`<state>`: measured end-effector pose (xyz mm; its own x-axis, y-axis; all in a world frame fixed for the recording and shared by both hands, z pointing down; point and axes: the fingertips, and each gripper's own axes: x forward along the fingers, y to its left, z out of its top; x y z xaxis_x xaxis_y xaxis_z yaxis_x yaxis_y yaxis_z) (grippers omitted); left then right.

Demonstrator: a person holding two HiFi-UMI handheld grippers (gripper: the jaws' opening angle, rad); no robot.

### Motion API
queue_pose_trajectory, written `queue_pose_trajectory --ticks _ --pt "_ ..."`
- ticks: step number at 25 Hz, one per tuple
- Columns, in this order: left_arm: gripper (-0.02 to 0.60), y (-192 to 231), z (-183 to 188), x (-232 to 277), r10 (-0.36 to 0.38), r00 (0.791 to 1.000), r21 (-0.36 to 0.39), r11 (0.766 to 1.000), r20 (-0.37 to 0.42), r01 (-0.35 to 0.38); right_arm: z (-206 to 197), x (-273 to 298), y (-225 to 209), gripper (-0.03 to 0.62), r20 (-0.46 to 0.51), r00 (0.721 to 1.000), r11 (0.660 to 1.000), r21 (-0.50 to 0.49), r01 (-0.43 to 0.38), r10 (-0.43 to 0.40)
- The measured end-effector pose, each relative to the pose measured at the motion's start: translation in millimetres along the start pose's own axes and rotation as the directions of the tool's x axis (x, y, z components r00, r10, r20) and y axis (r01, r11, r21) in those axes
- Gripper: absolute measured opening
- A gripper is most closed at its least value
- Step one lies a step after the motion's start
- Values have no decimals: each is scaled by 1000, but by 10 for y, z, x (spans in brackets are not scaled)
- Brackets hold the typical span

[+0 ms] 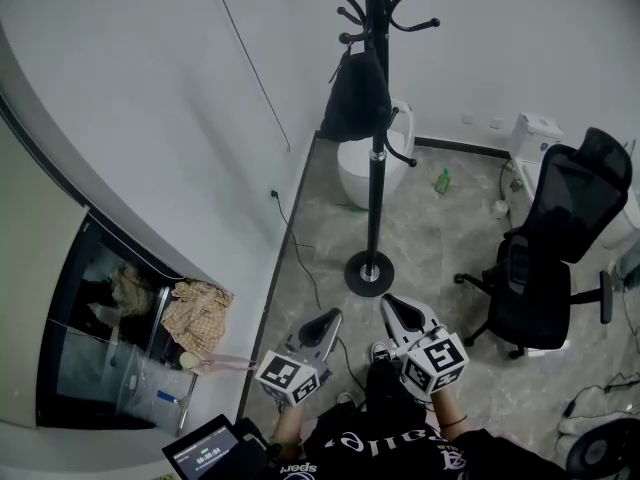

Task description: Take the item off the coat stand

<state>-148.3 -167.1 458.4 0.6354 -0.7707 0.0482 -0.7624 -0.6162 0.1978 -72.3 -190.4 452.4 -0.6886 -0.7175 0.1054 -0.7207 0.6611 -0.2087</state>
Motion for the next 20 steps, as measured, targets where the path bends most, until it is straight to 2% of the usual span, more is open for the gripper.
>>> queue_pose_trajectory --ticks 8,12,20 --pt "4 331 278 805 31 999 23 999 35 -32 411 563 -722 21 18 998 997 -62 -54 55" --pt "3 475 292 1168 60 997 16 998 40 -60 664 767 -1016 23 31 996 987 -140 -77 82" --pt "3 605 163 1603 100 994 3 995 48 -100 1431 1152 -1410 25 126 980 959 -258 -116 153"
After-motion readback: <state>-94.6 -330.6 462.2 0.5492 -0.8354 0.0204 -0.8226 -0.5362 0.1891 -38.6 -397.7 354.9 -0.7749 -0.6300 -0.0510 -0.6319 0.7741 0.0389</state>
